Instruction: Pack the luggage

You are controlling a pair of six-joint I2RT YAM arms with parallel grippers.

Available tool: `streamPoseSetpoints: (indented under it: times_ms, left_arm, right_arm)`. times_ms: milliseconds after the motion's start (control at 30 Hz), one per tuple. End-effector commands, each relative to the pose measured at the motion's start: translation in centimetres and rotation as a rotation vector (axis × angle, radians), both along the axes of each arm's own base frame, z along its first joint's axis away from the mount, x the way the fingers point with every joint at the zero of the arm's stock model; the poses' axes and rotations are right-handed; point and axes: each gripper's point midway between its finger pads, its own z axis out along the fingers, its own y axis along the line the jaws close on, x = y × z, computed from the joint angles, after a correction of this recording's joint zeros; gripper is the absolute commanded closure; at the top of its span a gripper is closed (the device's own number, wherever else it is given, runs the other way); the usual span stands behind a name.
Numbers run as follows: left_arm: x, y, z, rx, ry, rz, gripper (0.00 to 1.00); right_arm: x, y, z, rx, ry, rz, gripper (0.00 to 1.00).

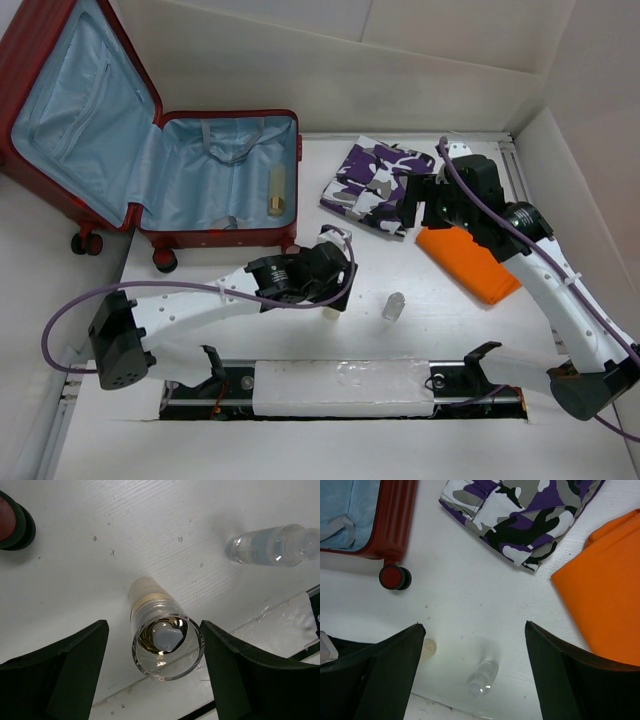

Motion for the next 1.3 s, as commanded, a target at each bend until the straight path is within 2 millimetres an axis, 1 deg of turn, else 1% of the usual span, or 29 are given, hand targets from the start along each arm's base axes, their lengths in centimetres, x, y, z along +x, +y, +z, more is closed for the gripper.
streamPoseSetpoints:
  times_ms: [0, 33, 67, 133, 167, 200, 233, 333, 367, 433, 467, 500, 533, 600, 633, 667, 700, 733, 767, 800, 900, 933, 1000, 1033, 1100, 1133, 1167, 1233, 1267]
  left_arm:
    - [1.3, -1.0, 1.0, -0.048, -0.055, 0.039, 0.31]
    - [1.5, -1.3, 0.8, -0.051, -0.056, 0.039, 0.33]
    - [1.5, -1.3, 0.8, -0.051, -0.056, 0.039, 0.36]
    - [1.6, -1.6, 0.5, -0.048, -0.055, 0.039, 0.39]
    - [1.6, -1.6, 0.2, -0.04, -0.051, 0.039, 0.41]
    - [1.6, -1.6, 0.2, -0.04, -0.051, 0.039, 0.43]
    - [1.6, -1.6, 0.2, -0.04, -0.051, 0.039, 0.48]
    - [1.6, -1.1, -0.5, -0.023, -0.045, 0.052, 0.57]
    - [1.7, -1.0, -0.5, -0.019, -0.054, 0.059, 0.67]
    - [1.9, -0.9, -0.5, -0.015, -0.064, 0.067, 0.74]
    - [2.3, -1.0, 0.3, -0.019, -0.079, 0.077, 0.77]
    - [2.3, -0.9, 0.5, -0.018, -0.079, 0.077, 0.81]
    - [2.5, -1.0, 0.9, -0.022, -0.091, 0.085, 0.82]
    - [4.0, -0.2, 2.1, -0.038, -0.103, 0.142, 0.84]
    - [4.4, 0.1, 2.1, -0.037, -0.103, 0.158, 0.86]
    - [5.0, 0.5, 3.1, -0.055, -0.113, 0.18, 0.87]
    - [6.5, 1.2, 4.5, -0.087, -0.132, 0.228, 0.89]
    - [7.1, 1.6, 5.2, -0.105, -0.136, 0.24, 0.89]
    - [8.4, 2.2, 6.6, -0.14, -0.142, 0.263, 0.9]
    - [8.8, 2.5, 7.7, -0.172, -0.148, 0.275, 0.9]
    - [10.1, 3.7, 10.1, -0.193, -0.172, 0.296, 0.9]
    - [11.0, 4.3, 12.0, -0.213, -0.2, 0.319, 0.9]
    - [11.5, 5.4, 13.1, -0.198, -0.206, 0.354, 0.9]
    - [12.3, 6.3, 15.0, -0.214, -0.242, 0.393, 0.9]
    - [13.0, 7.8, 16.4, -0.201, -0.27, 0.438, 0.9]
    - [13.9, 9.2, 17.2, -0.206, -0.284, 0.484, 0.9]
    - [14.6, 10.1, 18.7, -0.22, -0.318, 0.512, 0.9]
    - [15.7, 11.6, 19.6, -0.221, -0.342, 0.56, 0.9]
    - [16.9, 13.3, 20.4, -0.217, -0.363, 0.607, 0.9]
  right_arm:
    - [0.2, 0.4, 1.6, 0.046, -0.056, 0.017, 0.14]
    - [0.2, 0.4, 1.6, 0.046, -0.056, 0.018, 0.21]
    - [0.1, 0.6, 1.6, 0.052, -0.053, 0.026, 0.24]
    - [0.1, 0.6, 1.6, 0.052, -0.053, 0.026, 0.31]
    - [0.1, 0.6, 1.6, 0.052, -0.053, 0.026, 0.41]
    - [-0.1, 0.5, 1.9, 0.056, -0.061, 0.027, 0.43]
    - [-0.1, 0.5, 1.9, 0.056, -0.061, 0.027, 0.43]
    - [0.0, 0.4, 1.9, 0.051, -0.064, 0.018, 0.43]
    - [0.0, 0.4, 1.9, 0.051, -0.064, 0.018, 0.42]
    - [0.0, 0.4, 1.9, 0.051, -0.064, 0.018, 0.37]
    - [0.0, 0.4, 1.9, 0.051, -0.064, 0.018, 0.37]
    - [0.2, 0.4, 1.6, 0.046, -0.056, 0.018, 0.34]
    - [0.3, 0.5, 1.8, 0.051, -0.064, 0.018, 0.32]
    - [0.3, 0.5, 1.8, 0.051, -0.064, 0.018, 0.29]
    - [0.4, 0.4, 1.8, 0.046, -0.066, 0.01, 0.28]
    - [0.4, 0.4, 1.8, 0.046, -0.066, 0.01, 0.28]
    - [0.4, 0.3, 1.8, 0.038, -0.069, 0.016, 0.28]
    - [0.5, 0.2, 1.8, 0.033, -0.072, 0.007, 0.26]
    - [0.5, 0.2, 1.8, 0.033, -0.072, 0.007, 0.26]
    - [0.5, 0.2, 1.8, 0.033, -0.072, 0.007, 0.26]
    - [0.6, -0.1, 1.8, 0.025, -0.075, 0.003, 0.26]
    - [0.8, -0.1, 2.0, 0.029, -0.083, 0.002, 0.26]
    - [0.8, -0.1, 2.0, 0.029, -0.083, 0.002, 0.26]
    - [0.8, 0.1, 2.1, 0.031, -0.092, 0.016, 0.26]
    - [0.8, 0.3, 1.9, 0.036, -0.09, 0.024, 0.26]
    - [1.0, 0.7, 1.8, 0.042, -0.087, 0.034, 0.26]
    - [1.0, 0.7, 1.8, 0.042, -0.087, 0.035, 0.26]
    - [1.1, 1.2, 1.7, 0.053, -0.081, 0.054, 0.26]
    - [1.4, 1.3, 1.6, 0.047, -0.086, 0.059, 0.26]
